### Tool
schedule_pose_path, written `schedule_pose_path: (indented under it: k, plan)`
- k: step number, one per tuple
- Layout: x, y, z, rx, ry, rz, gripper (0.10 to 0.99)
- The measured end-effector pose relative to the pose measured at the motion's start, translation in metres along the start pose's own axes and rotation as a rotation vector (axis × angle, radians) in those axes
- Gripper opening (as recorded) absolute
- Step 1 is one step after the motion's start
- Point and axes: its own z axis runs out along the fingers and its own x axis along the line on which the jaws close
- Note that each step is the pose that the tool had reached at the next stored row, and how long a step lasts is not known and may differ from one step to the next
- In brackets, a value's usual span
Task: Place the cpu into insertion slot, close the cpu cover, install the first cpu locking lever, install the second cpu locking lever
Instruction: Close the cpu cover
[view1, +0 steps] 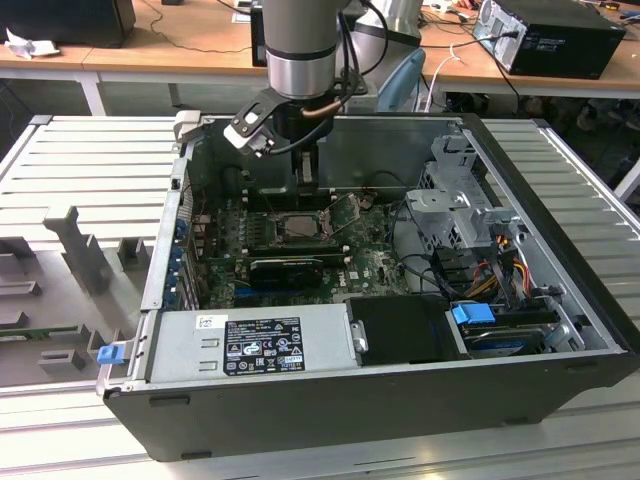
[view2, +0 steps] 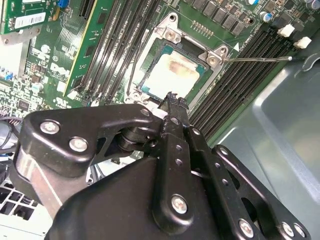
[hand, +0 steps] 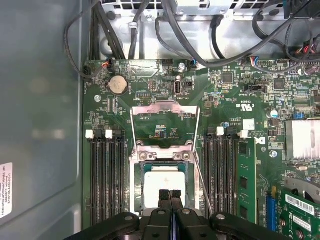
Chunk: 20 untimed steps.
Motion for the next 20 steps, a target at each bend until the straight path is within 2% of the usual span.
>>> schedule_pose_path:
  k: [14,18,20]
  plan:
    - [0.0001,0.0011,-0.0152,0.000,0.0002,0.000,0.106]
    - [0.0000,0.0019,-0.0153,0.000,0.0001,0.000,0.106]
    - [0.0001,0.0064,-0.0150,0.000,0.0000,0.000,0.106]
